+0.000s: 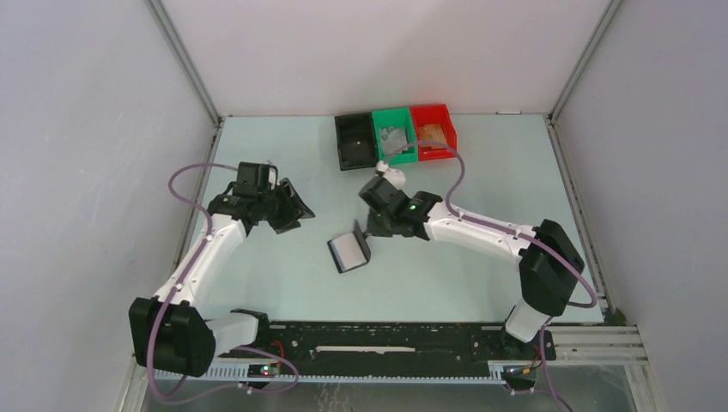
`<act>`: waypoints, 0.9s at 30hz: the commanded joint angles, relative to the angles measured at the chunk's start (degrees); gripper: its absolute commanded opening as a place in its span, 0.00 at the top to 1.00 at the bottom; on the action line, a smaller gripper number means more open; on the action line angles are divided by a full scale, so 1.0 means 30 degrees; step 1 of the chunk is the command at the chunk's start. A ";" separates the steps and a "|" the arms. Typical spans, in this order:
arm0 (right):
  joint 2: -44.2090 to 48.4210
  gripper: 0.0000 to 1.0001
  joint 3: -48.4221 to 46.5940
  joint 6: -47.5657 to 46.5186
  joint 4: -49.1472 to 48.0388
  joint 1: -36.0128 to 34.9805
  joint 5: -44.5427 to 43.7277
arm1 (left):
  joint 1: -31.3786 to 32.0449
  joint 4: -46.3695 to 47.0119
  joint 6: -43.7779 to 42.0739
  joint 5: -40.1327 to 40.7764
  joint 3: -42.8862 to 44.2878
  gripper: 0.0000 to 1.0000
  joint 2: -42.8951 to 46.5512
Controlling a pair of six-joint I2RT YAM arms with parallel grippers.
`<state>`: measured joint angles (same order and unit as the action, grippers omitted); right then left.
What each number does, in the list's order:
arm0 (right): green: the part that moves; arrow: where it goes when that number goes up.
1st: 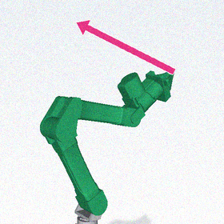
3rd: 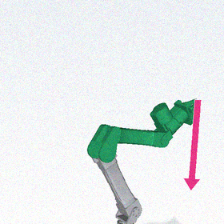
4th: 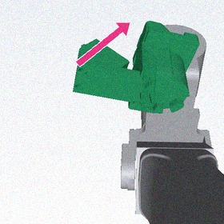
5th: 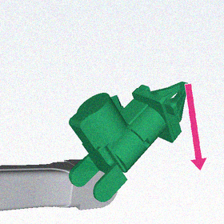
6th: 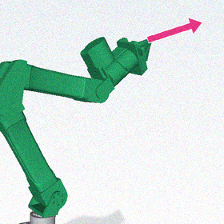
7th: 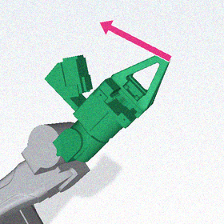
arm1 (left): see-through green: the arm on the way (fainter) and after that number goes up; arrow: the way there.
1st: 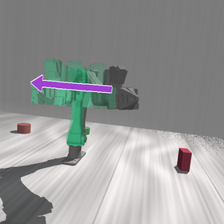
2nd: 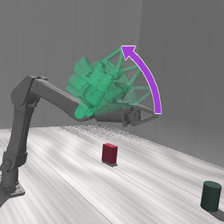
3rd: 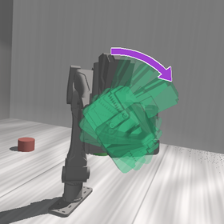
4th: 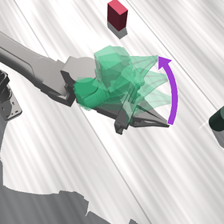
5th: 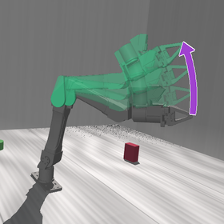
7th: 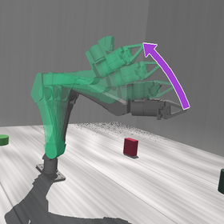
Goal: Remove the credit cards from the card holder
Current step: Open the card holder at the center of the board.
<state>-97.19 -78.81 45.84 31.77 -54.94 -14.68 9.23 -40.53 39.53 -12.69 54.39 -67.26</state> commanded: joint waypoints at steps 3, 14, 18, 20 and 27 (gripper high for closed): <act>0.3532 1.00 0.5282 0.1224 -0.0999 0.2257 0.1256 | 0.0757 0.1732 -0.0154 -0.1786 -0.0803 0.45 -0.0651; 0.5201 0.82 1.1048 0.1504 -0.1208 0.4073 -0.1191 | 0.4910 0.2068 -0.0490 -0.1716 0.0387 0.39 -0.4393; 0.5660 0.59 1.1111 0.0852 -0.0766 0.4379 -0.1536 | 0.5691 0.2114 -0.0519 -0.1626 0.0632 0.39 -0.4958; 0.6174 0.56 1.1018 0.0573 -0.0600 0.4550 -0.1439 | 0.5885 0.2137 -0.0494 -0.1736 0.0790 0.40 -0.5290; 1.0156 0.38 1.0712 0.0018 -0.1544 0.3478 -0.2035 | 0.6773 0.2840 -0.0892 -0.2104 0.1215 0.41 -0.5652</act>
<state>-74.70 -44.73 47.99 30.48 -42.11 -17.12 27.77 -34.74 38.98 -17.06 54.08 -83.92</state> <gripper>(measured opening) 0.536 0.591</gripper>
